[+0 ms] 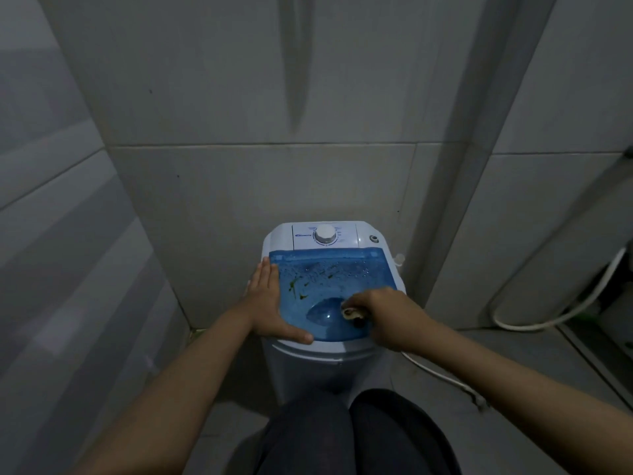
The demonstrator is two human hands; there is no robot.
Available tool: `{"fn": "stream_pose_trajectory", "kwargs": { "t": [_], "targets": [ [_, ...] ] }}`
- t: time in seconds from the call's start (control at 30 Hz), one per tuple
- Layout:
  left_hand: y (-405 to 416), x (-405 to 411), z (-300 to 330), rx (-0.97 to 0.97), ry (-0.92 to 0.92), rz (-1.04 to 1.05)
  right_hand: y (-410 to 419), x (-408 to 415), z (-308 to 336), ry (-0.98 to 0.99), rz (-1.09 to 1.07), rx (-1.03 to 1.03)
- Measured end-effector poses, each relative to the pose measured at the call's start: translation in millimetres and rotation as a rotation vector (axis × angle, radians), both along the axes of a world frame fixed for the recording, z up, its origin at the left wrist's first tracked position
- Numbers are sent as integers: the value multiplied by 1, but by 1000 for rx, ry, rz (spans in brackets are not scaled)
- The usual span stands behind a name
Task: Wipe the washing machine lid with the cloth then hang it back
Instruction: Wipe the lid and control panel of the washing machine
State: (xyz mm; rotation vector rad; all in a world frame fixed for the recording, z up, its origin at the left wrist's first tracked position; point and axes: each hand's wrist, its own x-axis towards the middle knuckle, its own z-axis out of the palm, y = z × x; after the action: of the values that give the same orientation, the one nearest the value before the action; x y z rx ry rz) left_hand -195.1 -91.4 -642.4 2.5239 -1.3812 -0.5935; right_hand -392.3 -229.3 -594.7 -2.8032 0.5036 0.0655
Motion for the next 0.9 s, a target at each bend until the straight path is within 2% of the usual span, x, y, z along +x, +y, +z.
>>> {"fn": "stream_pose_trajectory", "kwargs": {
  "t": [0.07,0.13,0.23,0.43,0.7,0.9],
  "targets": [
    [-1,1,0,7,-1,0,-8,12,18,31,-12,107],
    [-1,0,1,8,2,4,-13,28,29,-20,-12,131],
    [0,-1,1,8,13,7,-19,65,32,-122,-9,6],
    [1,-2,2,-4,37,13,-38,120,7,-25,-15,-217],
    [0,3,-5,-14,10,14,-41,114,-21,-107,-21,-302],
    [-1,6,-9,-32,-2,21,-19,74,-31,-173,95,-269]
  ]
}}
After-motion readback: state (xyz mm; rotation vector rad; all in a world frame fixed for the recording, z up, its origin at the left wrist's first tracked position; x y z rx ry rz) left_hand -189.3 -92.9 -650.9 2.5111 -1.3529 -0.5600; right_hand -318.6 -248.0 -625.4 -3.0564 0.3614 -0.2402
